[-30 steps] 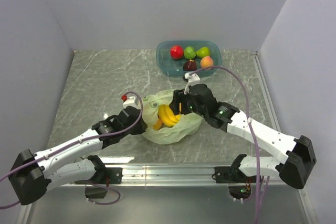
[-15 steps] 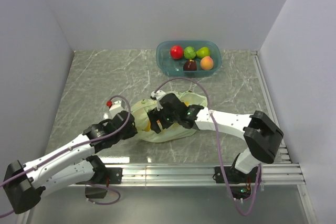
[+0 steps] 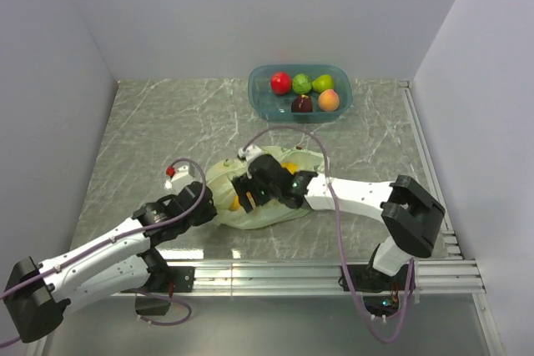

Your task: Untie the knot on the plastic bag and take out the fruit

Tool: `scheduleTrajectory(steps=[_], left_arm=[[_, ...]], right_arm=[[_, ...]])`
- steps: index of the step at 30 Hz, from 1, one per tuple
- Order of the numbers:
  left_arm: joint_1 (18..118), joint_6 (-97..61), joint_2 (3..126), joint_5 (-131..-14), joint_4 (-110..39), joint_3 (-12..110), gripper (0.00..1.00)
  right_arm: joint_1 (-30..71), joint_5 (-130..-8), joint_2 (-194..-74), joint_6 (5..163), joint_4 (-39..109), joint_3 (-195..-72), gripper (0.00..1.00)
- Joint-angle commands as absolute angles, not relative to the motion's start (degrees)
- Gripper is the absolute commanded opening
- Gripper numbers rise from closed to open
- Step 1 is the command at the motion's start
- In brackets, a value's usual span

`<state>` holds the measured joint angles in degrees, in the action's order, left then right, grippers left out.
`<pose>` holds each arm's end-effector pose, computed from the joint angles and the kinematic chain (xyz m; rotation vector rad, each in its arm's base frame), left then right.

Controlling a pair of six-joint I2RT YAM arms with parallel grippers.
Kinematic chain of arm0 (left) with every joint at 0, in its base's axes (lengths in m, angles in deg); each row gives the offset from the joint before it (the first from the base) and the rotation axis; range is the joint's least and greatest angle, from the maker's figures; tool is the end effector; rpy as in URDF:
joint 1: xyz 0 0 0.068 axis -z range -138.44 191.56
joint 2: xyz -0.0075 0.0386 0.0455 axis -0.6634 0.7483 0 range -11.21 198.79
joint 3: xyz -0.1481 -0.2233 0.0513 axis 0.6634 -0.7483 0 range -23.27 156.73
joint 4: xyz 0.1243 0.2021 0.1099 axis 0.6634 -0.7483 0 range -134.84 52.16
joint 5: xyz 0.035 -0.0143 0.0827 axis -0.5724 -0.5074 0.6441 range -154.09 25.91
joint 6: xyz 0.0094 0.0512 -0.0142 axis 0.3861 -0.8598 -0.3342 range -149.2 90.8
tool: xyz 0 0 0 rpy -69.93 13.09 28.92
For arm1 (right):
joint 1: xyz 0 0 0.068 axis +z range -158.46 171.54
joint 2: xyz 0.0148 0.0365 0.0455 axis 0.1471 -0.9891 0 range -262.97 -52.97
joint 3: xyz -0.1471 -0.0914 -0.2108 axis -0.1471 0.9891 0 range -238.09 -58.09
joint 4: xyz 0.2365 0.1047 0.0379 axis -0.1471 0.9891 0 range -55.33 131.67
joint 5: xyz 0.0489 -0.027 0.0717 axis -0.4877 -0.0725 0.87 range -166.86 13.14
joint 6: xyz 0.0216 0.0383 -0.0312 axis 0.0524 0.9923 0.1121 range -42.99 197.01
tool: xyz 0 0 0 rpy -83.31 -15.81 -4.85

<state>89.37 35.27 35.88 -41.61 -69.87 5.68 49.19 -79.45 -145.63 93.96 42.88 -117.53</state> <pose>0.1177 -0.1097 0.2055 -0.5193 2.3516 -0.4567 0.1898 0.2967 0.2207 -0.8025 2.2327 0.6058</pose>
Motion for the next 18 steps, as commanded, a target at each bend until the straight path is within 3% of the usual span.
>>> scheduleTrajectory(steps=[1, 7, 13, 18], left_arm=[[89.3, 39.3, 35.3, -37.9, -68.7, 5.0, 0.01], [89.3, 39.5, 37.0, -36.9, -67.4, 5.2, 0.01], [89.3, 39.6, 36.6, -36.7, -68.1, 5.3, 0.01], [89.3, 39.6, 35.5, -37.3, -68.0, 4.7, 0.01]], right_arm=[[53.9, -82.9, -138.8, 96.2, 46.4, -110.6, 0.82], [57.5, -84.7, -135.4, 99.6, 47.0, -101.7, 0.81], [57.4, -86.2, -132.5, 94.6, 48.6, -108.6, 0.83], [55.2, -85.7, -137.1, 87.9, 48.0, -117.0, 0.87]])
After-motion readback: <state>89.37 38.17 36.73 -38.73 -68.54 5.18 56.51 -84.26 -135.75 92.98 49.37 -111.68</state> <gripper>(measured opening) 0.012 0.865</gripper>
